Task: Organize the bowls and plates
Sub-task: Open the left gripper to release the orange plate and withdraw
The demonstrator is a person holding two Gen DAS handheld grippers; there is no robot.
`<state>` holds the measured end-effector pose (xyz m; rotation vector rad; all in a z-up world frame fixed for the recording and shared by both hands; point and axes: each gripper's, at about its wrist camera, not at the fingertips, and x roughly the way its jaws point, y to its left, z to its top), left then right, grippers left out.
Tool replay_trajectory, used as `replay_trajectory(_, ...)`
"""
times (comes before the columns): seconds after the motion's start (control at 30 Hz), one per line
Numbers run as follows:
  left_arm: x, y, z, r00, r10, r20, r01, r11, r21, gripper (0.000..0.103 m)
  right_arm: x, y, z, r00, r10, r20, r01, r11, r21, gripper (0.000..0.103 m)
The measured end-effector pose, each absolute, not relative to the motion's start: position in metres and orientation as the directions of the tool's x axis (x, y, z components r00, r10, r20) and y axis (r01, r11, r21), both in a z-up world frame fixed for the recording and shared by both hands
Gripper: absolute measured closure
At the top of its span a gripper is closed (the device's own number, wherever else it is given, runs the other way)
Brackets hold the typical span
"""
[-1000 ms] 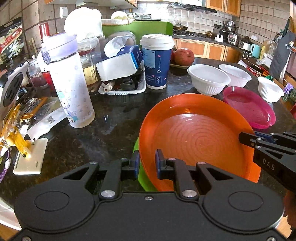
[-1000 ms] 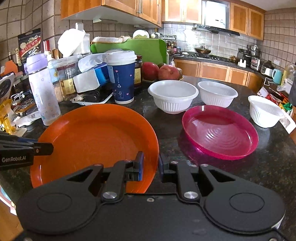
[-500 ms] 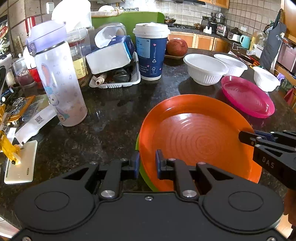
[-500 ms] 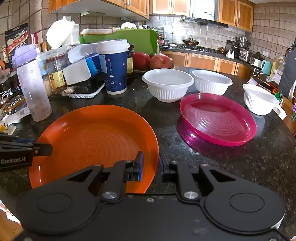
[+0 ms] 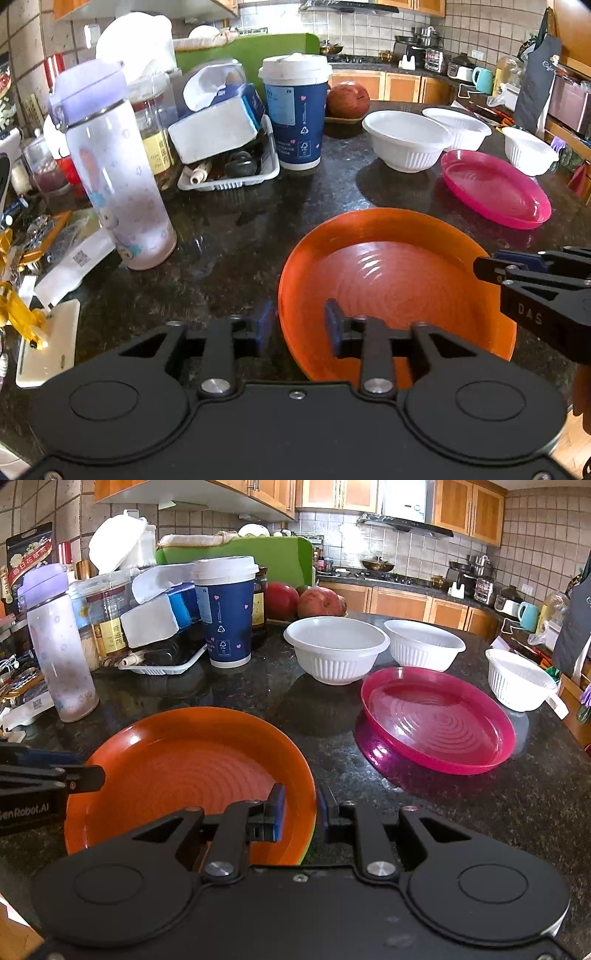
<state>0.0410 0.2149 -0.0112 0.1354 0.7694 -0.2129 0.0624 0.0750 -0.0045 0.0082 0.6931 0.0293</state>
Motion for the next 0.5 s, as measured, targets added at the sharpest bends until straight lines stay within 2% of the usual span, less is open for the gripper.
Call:
replay_trajectory(0.3, 0.0432, 0.2174, -0.0112, 0.693, -0.140, -0.707, 0.222, 0.975, 0.025, 0.057, 0.0613, 0.0748, -0.0030, 0.771, 0.023, -0.636, -0.017, 1.000, 0.015, 0.083)
replay_trajectory(0.43, 0.0419, 0.2177, -0.0095, 0.697, -0.140, -0.703, 0.214, 0.977, 0.018, 0.049, 0.0605, 0.0743, -0.0024, 0.771, 0.021, -0.637, -0.016, 1.000, 0.013, 0.082)
replay_trajectory(0.5, 0.0400, 0.2169, -0.0079, 0.703, -0.139, -0.697, 0.213, 0.977, 0.021, 0.048, 0.0601, 0.0738, -0.0023, 0.771, 0.023, -0.637, -0.017, 1.000, 0.015, 0.082)
